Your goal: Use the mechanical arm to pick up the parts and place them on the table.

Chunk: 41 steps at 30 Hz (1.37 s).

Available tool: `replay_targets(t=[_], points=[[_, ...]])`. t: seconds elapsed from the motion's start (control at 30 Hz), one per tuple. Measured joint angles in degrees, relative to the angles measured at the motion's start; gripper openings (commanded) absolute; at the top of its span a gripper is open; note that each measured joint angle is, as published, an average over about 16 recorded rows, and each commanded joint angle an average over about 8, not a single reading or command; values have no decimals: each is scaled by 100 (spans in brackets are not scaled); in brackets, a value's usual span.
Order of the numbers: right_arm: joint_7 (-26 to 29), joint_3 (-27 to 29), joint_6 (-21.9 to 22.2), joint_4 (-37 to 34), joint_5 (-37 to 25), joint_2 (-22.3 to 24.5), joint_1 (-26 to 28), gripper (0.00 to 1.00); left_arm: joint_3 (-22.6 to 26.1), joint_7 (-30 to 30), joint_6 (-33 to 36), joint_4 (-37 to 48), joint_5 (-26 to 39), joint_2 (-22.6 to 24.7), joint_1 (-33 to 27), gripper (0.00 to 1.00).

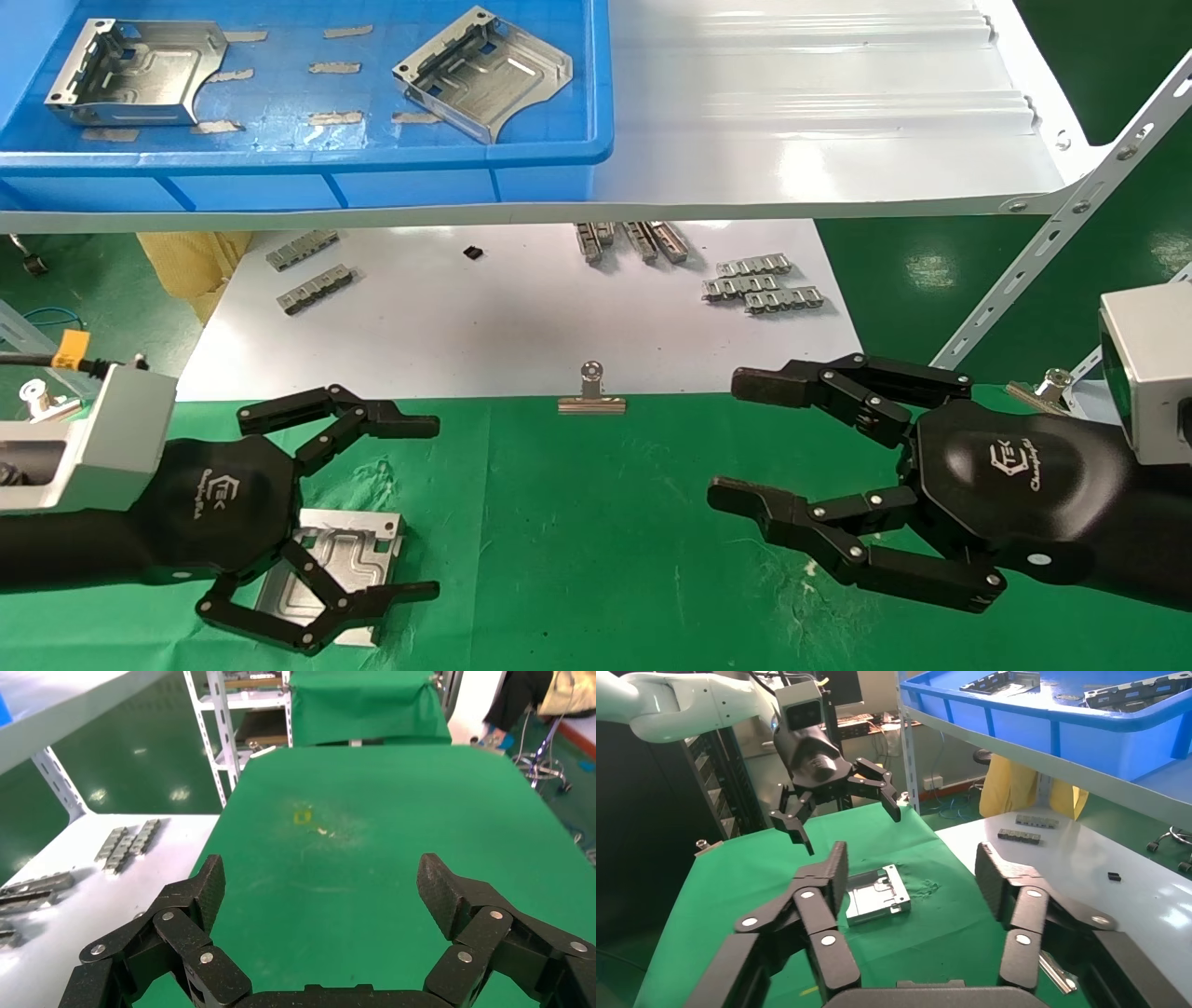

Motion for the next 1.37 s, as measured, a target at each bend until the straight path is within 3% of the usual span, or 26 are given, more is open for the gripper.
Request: replay_targets(t=[0.9,1.37], points=[[0,0,0,0,0,0,0,100,-1914,-1623,-302,-1711,-213,-164,1395,100],[0,1,2,-2,0,1,-2,100,-2255,-1874,-358,-2016,-260,-196,1645,100]])
